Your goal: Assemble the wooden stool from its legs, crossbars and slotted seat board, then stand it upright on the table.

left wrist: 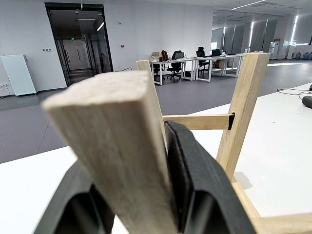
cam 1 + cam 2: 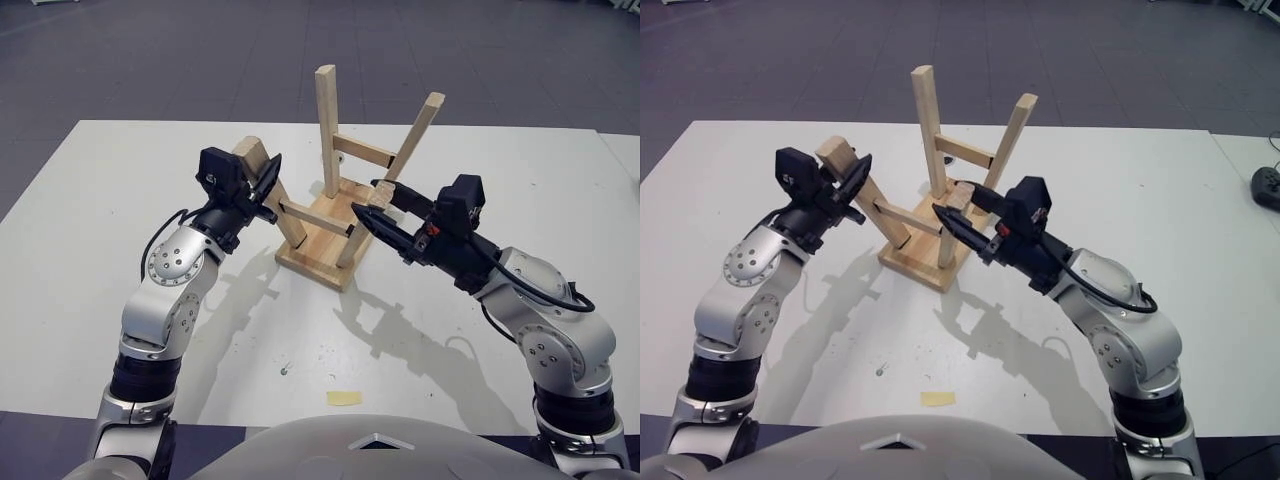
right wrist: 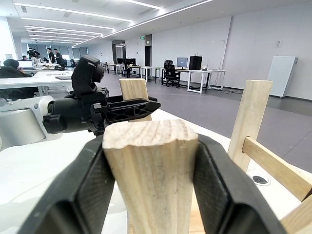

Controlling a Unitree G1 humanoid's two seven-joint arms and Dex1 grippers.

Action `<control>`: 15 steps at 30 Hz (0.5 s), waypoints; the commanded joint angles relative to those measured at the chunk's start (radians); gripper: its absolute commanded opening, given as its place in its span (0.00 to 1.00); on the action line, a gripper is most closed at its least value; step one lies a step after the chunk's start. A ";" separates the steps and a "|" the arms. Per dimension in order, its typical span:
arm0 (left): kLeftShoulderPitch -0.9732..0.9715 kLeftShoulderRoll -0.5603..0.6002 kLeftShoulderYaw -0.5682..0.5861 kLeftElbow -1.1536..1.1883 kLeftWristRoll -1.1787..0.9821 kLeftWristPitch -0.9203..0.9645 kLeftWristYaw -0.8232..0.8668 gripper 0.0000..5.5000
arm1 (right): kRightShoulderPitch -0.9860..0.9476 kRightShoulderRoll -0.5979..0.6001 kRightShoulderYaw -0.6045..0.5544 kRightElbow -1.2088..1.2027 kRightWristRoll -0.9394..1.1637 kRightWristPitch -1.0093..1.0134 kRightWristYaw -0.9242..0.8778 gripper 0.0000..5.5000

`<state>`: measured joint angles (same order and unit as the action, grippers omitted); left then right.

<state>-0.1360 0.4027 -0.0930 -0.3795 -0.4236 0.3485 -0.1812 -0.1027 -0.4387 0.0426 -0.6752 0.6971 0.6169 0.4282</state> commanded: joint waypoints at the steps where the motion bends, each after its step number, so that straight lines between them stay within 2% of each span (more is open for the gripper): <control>1: 0.066 0.031 -0.079 0.099 0.105 0.093 -0.028 0.23 | -0.150 0.036 -0.042 0.027 0.021 0.023 -0.059 0.54; 9: -0.034 0.043 -0.018 0.115 0.088 0.106 -0.025 0.23 | -0.278 0.107 -0.137 0.019 0.215 0.061 -0.168 0.77; 10: -0.042 0.036 -0.011 0.101 0.072 0.113 -0.028 0.30 | -0.291 0.111 -0.146 0.022 0.233 0.065 -0.181 0.80; 15: -0.122 -0.040 0.121 0.056 -0.114 0.194 -0.045 0.44 | -0.306 0.107 -0.153 0.040 0.251 0.061 -0.211 0.94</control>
<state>-0.2021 0.3920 -0.0470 -0.3141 -0.4613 0.4938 -0.2228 -0.3962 -0.3300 -0.1093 -0.6478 0.9455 0.6696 0.2284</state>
